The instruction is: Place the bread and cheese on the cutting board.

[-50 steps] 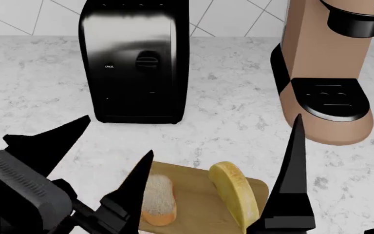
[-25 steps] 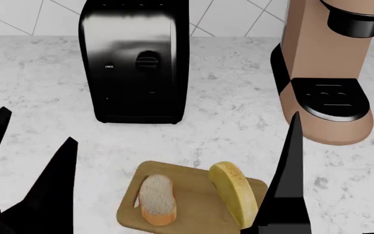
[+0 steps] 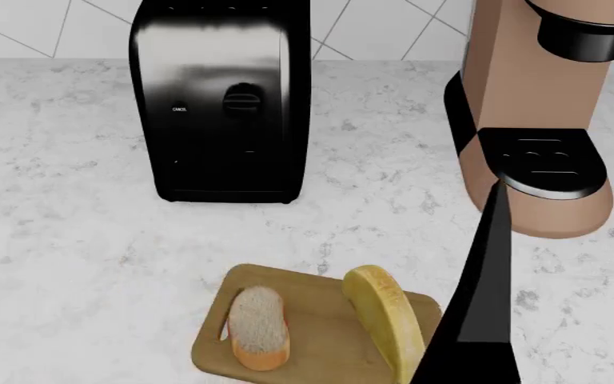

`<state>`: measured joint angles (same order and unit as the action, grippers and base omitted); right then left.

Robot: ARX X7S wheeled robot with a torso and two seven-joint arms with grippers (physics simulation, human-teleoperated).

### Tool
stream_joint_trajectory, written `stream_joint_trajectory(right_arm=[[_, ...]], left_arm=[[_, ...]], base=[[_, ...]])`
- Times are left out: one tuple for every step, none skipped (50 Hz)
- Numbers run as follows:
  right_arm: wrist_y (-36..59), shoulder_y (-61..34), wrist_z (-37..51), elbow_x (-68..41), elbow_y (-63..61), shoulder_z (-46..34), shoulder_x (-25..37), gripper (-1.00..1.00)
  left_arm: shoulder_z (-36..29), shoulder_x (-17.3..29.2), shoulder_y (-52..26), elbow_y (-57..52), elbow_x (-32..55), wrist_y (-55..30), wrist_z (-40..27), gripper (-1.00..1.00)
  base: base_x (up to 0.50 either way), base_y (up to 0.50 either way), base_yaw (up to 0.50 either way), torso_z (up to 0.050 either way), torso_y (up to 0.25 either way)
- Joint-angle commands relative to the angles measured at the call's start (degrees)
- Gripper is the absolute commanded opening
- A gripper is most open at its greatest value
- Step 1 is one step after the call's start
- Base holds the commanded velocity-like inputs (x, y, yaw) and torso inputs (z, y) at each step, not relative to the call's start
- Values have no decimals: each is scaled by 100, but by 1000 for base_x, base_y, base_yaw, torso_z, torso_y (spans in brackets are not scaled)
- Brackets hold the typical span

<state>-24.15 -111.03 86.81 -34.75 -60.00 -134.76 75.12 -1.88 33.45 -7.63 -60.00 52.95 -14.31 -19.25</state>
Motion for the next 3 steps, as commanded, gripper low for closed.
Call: stream_joint_trajectory(right_arm=[[-636, -1849, 311, 775, 1, -2215, -236, 100], [-653, -1923, 312, 788, 1, -2289, -229, 100], [-676, -2007, 312, 798, 1, -2369, -226, 100]], left_arm=[[235, 256, 220, 21, 10, 396, -298, 100], [216, 305, 226, 23, 30, 462, -331, 100], [191, 365, 229, 19, 20, 523, -378, 100]], base=[[0, 0, 0, 0, 0], [0, 0, 0, 0, 0], [0, 0, 0, 0, 0]])
